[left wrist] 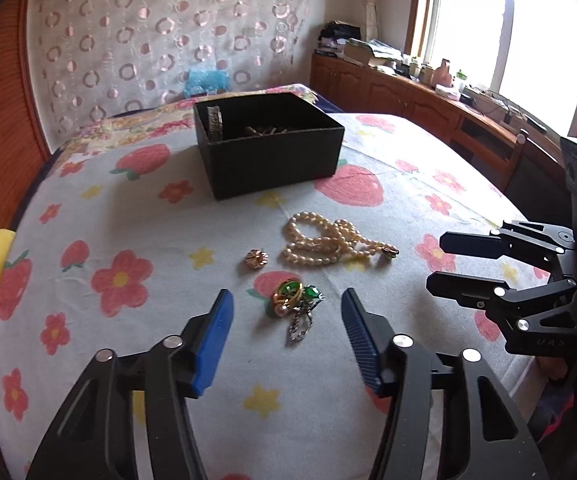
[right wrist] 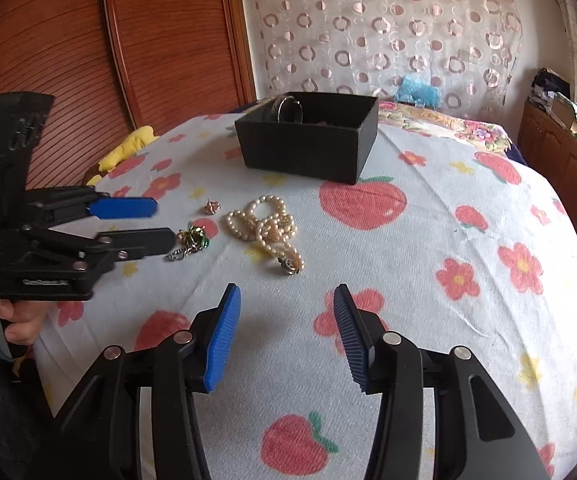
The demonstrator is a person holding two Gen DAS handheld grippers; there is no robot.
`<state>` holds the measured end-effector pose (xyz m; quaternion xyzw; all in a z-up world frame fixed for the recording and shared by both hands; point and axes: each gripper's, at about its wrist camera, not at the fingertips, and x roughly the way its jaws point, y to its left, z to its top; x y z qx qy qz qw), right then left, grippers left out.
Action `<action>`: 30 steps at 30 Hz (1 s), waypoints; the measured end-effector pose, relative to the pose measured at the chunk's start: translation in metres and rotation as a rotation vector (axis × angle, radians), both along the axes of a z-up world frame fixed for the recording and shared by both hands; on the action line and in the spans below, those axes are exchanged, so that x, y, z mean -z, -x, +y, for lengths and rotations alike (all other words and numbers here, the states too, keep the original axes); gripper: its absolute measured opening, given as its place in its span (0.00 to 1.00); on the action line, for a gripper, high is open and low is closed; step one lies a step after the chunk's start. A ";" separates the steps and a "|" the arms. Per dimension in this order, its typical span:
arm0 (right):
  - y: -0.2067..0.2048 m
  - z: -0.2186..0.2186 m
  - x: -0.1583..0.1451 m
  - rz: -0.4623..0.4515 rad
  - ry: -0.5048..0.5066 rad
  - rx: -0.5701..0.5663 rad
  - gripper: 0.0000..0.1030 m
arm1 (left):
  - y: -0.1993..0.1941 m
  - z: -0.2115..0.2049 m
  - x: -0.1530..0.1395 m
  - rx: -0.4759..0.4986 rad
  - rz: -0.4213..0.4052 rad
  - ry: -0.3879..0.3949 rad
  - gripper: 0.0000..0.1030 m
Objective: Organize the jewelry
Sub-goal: 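Reach the left tool to the green gem pendant while the right tool reaches the pearl necklace, then close the left tool on the green pendant while the right tool grasps the pearl necklace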
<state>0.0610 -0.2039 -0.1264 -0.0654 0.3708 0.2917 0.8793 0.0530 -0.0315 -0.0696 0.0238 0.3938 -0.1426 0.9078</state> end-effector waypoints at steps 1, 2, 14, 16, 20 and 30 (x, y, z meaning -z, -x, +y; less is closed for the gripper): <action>-0.001 -0.001 0.002 0.008 -0.003 -0.001 0.50 | -0.003 -0.002 0.001 0.003 0.004 -0.001 0.47; 0.000 -0.001 0.003 0.011 -0.004 -0.002 0.50 | -0.004 -0.003 0.002 0.005 0.006 -0.002 0.45; 0.003 0.002 0.002 -0.007 -0.001 -0.019 0.49 | -0.015 -0.008 0.014 0.001 0.060 0.011 0.23; 0.004 0.003 0.002 -0.007 0.003 -0.023 0.50 | -0.014 -0.006 0.014 -0.002 0.059 0.022 0.16; 0.003 0.003 0.003 -0.004 0.004 -0.026 0.49 | -0.014 -0.001 0.012 -0.006 0.055 0.042 0.09; 0.003 0.004 0.003 -0.004 0.006 -0.025 0.50 | -0.013 0.011 0.010 -0.037 0.036 0.049 0.02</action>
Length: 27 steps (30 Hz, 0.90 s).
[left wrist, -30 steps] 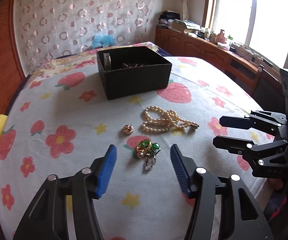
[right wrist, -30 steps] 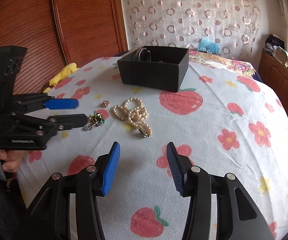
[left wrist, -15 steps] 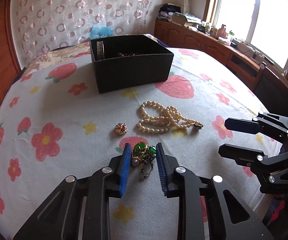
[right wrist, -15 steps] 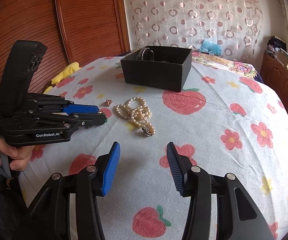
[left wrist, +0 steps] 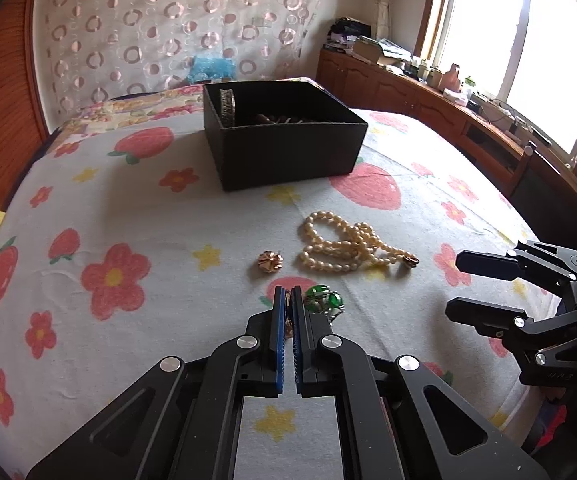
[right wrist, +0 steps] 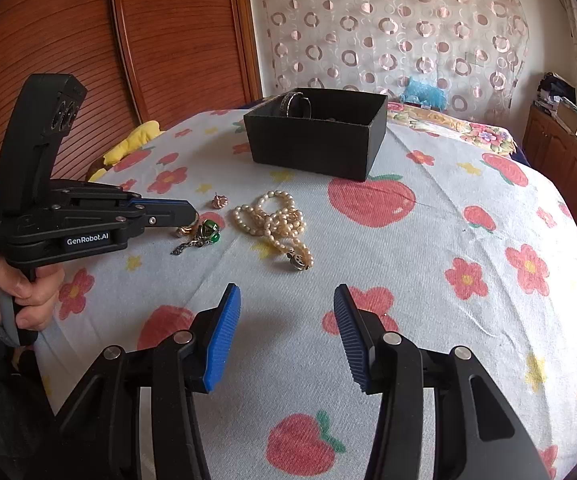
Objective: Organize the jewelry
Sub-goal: 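Close the left tool on the green pendant while the right tool grasps the pearl necklace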
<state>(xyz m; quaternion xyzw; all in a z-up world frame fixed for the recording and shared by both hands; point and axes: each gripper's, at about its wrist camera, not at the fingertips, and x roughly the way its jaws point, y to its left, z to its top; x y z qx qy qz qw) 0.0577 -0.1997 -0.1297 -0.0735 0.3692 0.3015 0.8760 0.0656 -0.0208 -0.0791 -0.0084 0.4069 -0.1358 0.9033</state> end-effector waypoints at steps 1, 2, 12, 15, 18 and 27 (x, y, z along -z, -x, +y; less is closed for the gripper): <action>0.000 0.000 0.000 0.001 0.001 -0.001 0.50 | 0.000 0.003 -0.001 -0.006 -0.003 0.003 0.02; 0.000 0.000 0.000 0.000 0.001 0.000 0.49 | 0.000 0.005 -0.002 -0.010 -0.009 0.009 0.02; -0.014 0.005 0.000 0.023 0.032 -0.020 0.49 | 0.013 0.018 -0.026 -0.030 -0.089 0.028 0.02; -0.023 0.012 -0.003 0.018 0.060 -0.035 0.39 | 0.018 0.020 -0.033 -0.031 -0.110 0.035 0.02; -0.031 0.020 -0.004 0.021 0.076 -0.058 0.39 | 0.020 0.022 -0.039 -0.033 -0.127 0.044 0.02; -0.058 0.046 0.004 0.057 0.135 -0.104 0.39 | 0.023 0.031 -0.056 -0.044 -0.176 0.050 0.02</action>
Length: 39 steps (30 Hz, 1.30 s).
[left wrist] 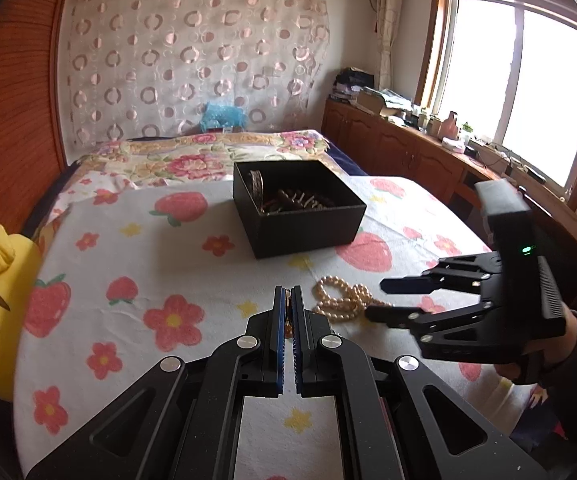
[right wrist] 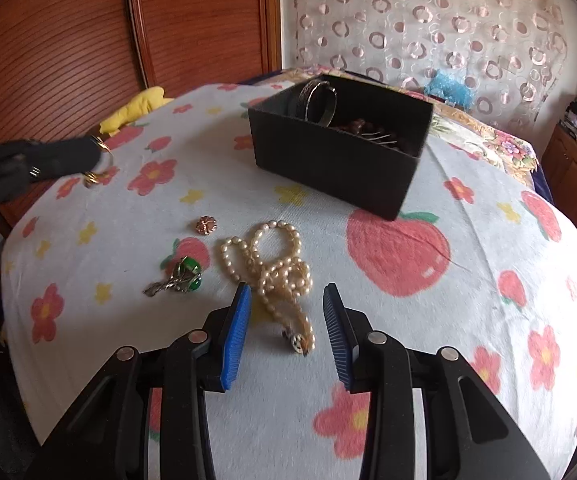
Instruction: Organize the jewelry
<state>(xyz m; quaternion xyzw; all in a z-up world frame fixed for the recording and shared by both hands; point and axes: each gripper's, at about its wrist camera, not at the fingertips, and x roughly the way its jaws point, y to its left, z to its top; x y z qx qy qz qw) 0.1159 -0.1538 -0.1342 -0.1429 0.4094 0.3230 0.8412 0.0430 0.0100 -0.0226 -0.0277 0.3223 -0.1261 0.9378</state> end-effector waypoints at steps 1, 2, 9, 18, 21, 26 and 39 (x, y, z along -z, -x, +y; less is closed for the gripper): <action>-0.002 0.002 0.003 0.013 0.002 -0.004 0.39 | 0.000 0.000 -0.001 -0.001 -0.002 0.001 0.02; -0.003 0.004 0.003 0.003 0.005 -0.005 0.39 | 0.000 0.001 -0.001 -0.001 -0.004 0.001 0.02; 0.002 0.016 0.003 -0.035 0.034 -0.027 0.17 | -0.002 0.000 -0.002 -0.002 -0.009 -0.001 0.02; 0.000 0.000 -0.026 -0.077 -0.053 0.008 0.09 | -0.016 0.004 -0.008 -0.011 -0.012 -0.002 0.02; -0.001 -0.004 -0.044 -0.108 -0.081 0.007 0.09 | -0.021 0.004 -0.011 -0.009 -0.021 -0.003 0.02; -0.009 -0.008 -0.079 -0.170 -0.110 0.007 0.09 | -0.029 0.001 -0.018 0.003 -0.042 -0.011 0.02; -0.048 -0.002 -0.154 -0.291 -0.162 0.040 0.09 | -0.054 -0.009 -0.033 0.026 -0.077 -0.010 0.02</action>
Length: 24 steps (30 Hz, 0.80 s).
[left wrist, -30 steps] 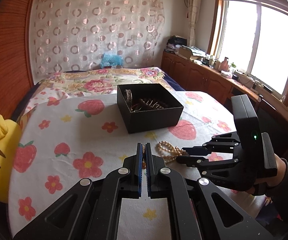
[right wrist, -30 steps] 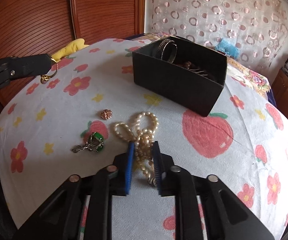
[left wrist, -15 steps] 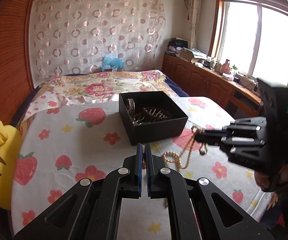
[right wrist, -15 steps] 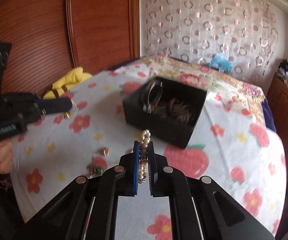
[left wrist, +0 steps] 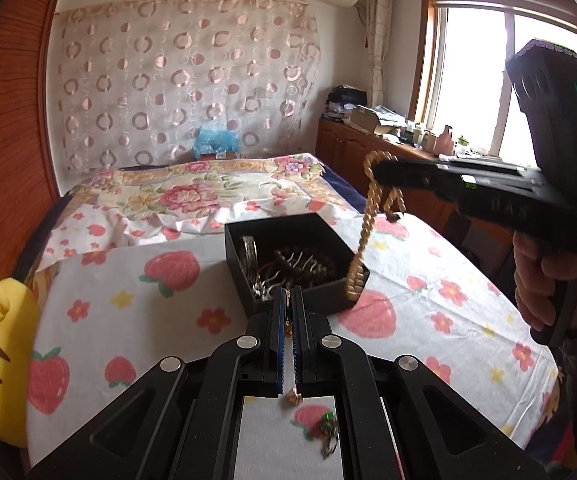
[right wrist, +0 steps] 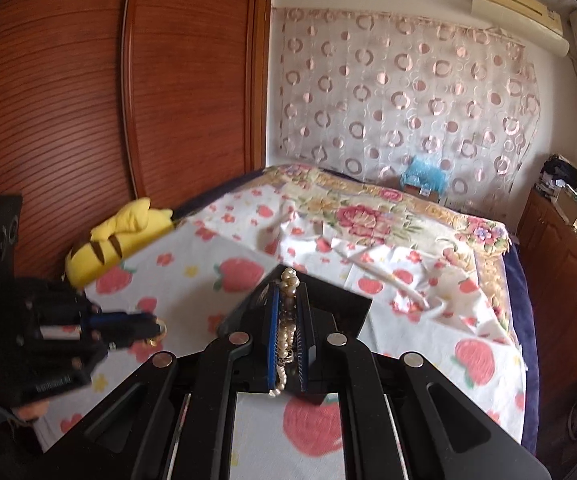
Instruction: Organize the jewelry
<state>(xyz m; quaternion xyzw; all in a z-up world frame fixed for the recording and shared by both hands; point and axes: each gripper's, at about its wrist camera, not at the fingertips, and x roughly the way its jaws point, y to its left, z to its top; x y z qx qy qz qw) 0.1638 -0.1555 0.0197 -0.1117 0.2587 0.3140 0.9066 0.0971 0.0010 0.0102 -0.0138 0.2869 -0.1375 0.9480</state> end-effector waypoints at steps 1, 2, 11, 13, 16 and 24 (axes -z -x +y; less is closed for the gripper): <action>-0.003 0.001 -0.003 -0.004 -0.004 0.004 0.09 | -0.003 -0.001 -0.002 0.001 -0.003 -0.001 0.02; -0.005 0.001 -0.004 -0.006 -0.004 0.006 0.09 | -0.005 -0.002 -0.004 0.002 -0.007 -0.003 0.02; -0.043 0.005 0.020 0.075 0.010 0.036 0.10 | -0.030 -0.009 -0.010 0.002 -0.019 -0.027 0.02; -0.051 0.004 0.033 0.115 0.013 0.038 0.16 | -0.030 -0.009 -0.010 -0.004 -0.010 -0.026 0.02; -0.057 -0.002 0.047 0.151 -0.003 0.056 0.27 | -0.043 -0.012 -0.007 -0.003 0.008 -0.031 0.02; -0.051 -0.017 0.065 0.159 0.008 0.080 0.28 | -0.071 -0.022 0.001 0.002 0.037 -0.057 0.02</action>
